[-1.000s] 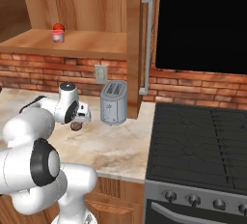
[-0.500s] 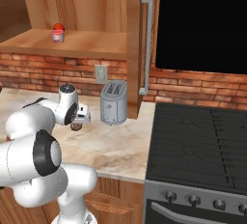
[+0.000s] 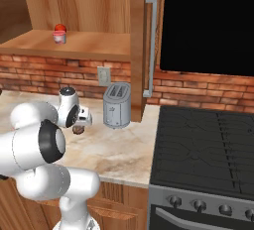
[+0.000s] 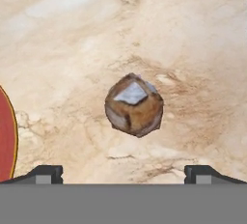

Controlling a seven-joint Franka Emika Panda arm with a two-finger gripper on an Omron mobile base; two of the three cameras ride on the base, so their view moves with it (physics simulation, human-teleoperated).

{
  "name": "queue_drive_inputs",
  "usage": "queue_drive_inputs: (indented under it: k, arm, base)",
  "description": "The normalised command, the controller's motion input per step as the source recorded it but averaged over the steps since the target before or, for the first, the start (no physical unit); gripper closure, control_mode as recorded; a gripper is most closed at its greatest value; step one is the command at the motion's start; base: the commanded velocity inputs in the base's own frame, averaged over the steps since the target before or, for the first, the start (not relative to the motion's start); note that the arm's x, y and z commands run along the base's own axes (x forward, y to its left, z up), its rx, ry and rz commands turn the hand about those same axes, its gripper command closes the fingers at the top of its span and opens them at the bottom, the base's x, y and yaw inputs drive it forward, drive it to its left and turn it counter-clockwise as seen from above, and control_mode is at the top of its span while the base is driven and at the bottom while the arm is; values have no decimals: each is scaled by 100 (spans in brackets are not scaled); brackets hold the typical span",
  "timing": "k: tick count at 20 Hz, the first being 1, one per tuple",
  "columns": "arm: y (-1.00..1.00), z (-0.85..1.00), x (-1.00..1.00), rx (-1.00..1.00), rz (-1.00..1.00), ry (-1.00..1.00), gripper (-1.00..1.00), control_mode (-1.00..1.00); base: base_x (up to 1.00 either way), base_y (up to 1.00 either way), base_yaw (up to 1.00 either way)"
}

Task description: Pick the avocado and bread from the counter and place them on the plate. Then pick the jam from the cabinet and place it next to the plate. Lastly close the cabinet door.

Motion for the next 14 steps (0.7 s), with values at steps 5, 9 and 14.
queue_drive_inputs:
  k: [5,9,14]
  arm:
    - [0,-19,18,-8,0,0,-100,-100]
    - [0,-15,20,-6,0,0,-100,-100]
    - [1,-5,28,-2,0,0,-100,-100]
  base:
    - [0,0,0]
    - [0,0,0]
    - [0,0,0]
